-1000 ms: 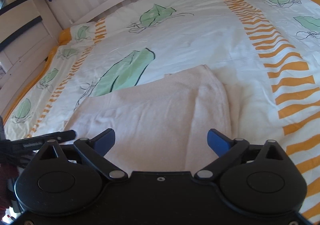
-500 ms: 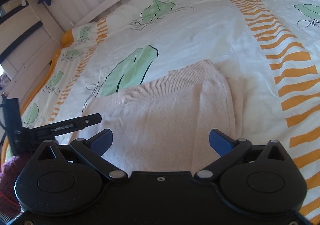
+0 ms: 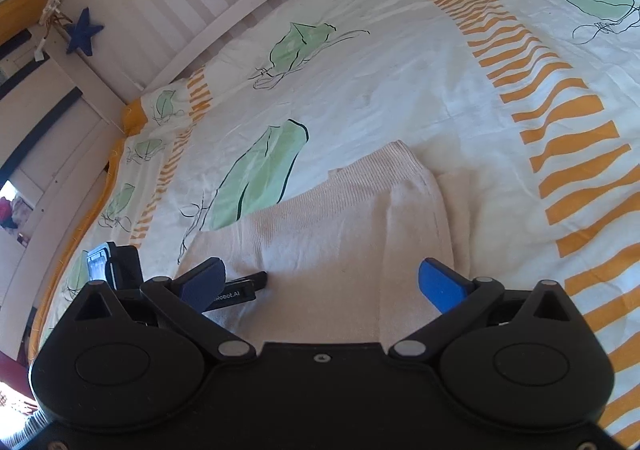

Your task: Fold small clothes

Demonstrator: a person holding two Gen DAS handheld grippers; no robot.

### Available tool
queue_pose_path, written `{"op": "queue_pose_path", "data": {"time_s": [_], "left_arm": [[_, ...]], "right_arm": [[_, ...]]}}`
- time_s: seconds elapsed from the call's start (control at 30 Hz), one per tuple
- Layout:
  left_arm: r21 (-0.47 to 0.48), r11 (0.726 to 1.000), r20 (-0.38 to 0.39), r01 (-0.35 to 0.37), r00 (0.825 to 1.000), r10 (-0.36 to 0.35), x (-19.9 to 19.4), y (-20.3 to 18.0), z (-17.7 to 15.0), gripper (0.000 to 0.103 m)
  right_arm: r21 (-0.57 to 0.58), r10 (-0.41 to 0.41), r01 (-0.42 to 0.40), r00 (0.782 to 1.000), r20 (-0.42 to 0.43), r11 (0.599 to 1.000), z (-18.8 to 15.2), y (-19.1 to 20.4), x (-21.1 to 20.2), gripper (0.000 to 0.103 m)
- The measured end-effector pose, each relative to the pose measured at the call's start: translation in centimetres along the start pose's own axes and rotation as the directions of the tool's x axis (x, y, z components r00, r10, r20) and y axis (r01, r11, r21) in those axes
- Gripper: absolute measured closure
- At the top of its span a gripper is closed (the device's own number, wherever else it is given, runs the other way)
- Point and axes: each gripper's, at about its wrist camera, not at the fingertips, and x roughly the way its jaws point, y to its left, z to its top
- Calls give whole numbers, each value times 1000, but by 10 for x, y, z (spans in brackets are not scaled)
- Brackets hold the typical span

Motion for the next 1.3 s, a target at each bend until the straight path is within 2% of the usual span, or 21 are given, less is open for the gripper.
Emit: {"op": "queue_pose_path", "data": {"time_s": [0.33, 0.57, 0.7, 0.87, 0.97, 1.1, 1.3], "left_arm": [[-33, 999, 0, -6, 1000, 6, 3, -1, 3, 0], [-100, 995, -19, 20, 1000, -22, 8, 11, 26, 0], [-102, 995, -66, -7, 998, 1, 26, 9, 37, 0], [-79, 997, -76, -25, 997, 19, 33, 3, 39, 0], [-95, 995, -75, 1, 997, -9, 26, 11, 43, 0], [-123, 991, -28, 48, 998, -51, -1, 17, 38, 0], [-75, 992, -17, 104, 994, -105, -31, 5, 3, 0]], "right_arm": [[-6, 26, -27, 999, -24, 1000, -2, 6, 3, 0], [-6, 48, -48, 998, -36, 999, -2, 8, 3, 0], [12, 49, -49, 999, -7, 999, 3, 4, -2, 0], [62, 32, -34, 999, 27, 997, 10, -8, -8, 0], [84, 28, -30, 999, 35, 996, 11, -13, -9, 0], [103, 38, -42, 998, 40, 994, 12, -15, -11, 0], [115, 45, -48, 999, 21, 992, 10, -18, -6, 0]]}}
